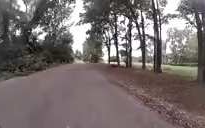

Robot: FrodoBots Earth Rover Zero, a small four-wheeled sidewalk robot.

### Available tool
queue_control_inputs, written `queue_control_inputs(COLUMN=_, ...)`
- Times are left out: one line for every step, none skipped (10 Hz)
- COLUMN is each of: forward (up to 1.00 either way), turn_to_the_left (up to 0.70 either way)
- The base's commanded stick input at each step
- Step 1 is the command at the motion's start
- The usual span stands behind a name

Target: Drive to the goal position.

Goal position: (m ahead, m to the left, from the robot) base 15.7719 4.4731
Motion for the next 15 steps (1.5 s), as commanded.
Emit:
queue_control_inputs(forward=1.0, turn_to_the_left=0.01)
queue_control_inputs(forward=1.0, turn_to_the_left=0.01)
queue_control_inputs(forward=1.0, turn_to_the_left=0.01)
queue_control_inputs(forward=1.0, turn_to_the_left=0.01)
queue_control_inputs(forward=1.0, turn_to_the_left=0.01)
queue_control_inputs(forward=1.0, turn_to_the_left=0.01)
queue_control_inputs(forward=1.0, turn_to_the_left=0.01)
queue_control_inputs(forward=1.0, turn_to_the_left=0.01)
queue_control_inputs(forward=1.0, turn_to_the_left=0.01)
queue_control_inputs(forward=1.0, turn_to_the_left=0.01)
queue_control_inputs(forward=1.0, turn_to_the_left=0.01)
queue_control_inputs(forward=1.0, turn_to_the_left=0.01)
queue_control_inputs(forward=1.0, turn_to_the_left=0.01)
queue_control_inputs(forward=1.0, turn_to_the_left=0.01)
queue_control_inputs(forward=1.0, turn_to_the_left=0.01)
